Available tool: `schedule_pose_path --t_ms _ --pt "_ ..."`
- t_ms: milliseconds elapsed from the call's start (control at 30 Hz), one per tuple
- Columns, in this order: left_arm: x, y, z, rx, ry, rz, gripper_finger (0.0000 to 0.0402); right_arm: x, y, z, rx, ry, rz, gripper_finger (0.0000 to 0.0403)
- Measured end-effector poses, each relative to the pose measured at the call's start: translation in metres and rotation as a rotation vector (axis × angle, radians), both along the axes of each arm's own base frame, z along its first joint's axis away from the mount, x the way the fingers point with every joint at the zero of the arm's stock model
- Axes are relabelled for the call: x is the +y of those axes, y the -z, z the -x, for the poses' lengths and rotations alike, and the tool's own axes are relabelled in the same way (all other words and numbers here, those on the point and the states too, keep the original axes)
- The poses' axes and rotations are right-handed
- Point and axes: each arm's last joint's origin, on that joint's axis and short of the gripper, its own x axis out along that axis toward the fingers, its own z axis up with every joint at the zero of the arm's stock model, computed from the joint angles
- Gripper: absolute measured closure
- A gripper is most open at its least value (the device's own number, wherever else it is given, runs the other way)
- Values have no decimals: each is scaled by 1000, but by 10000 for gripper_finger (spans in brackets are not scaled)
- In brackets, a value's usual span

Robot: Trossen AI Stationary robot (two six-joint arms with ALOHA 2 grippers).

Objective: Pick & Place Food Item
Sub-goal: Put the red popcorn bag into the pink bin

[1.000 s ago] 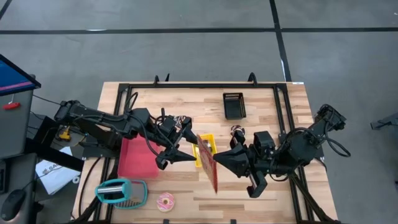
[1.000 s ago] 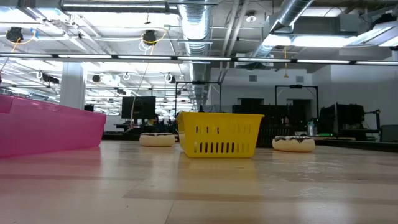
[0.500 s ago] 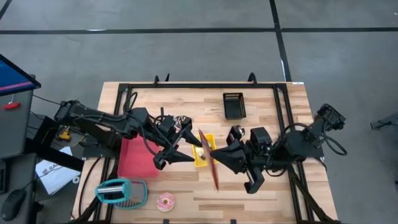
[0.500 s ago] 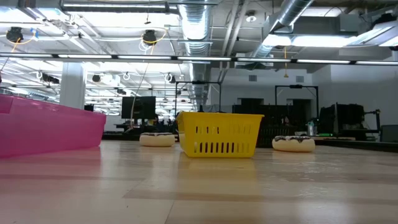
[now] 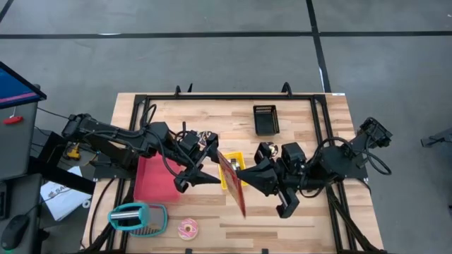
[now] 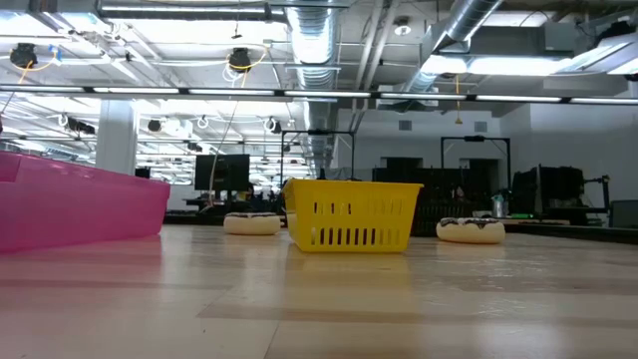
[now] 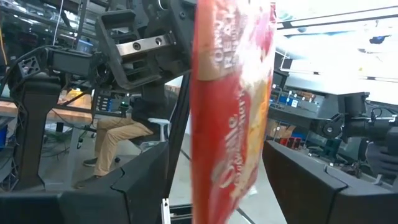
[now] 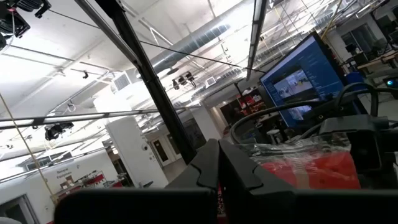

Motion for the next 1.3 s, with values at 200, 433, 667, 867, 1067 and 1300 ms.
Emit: schedule_pose_path --t_ms 200,433,667,867,1067,1300 --pt "0 0 0 1 11 3 156 -7 1 -5 1 5 12 403" --pt "0 -1 0 -4 13 6 169 -14 1 -10 -2 -17 19 403" --pt "0 -1 0 -14 16 7 170 -21 12 -30 0 -27 13 403" --pt "0 -2 0 -16 16 8 207 -19 17 -36 -3 -36 16 403" --pt "-1 -1 0 -16 27 5 281 -16 13 -32 -44 -35 27 403" --pt "-1 -2 1 -20 37 -5 375 -10 12 -28 -49 -34 33 403"
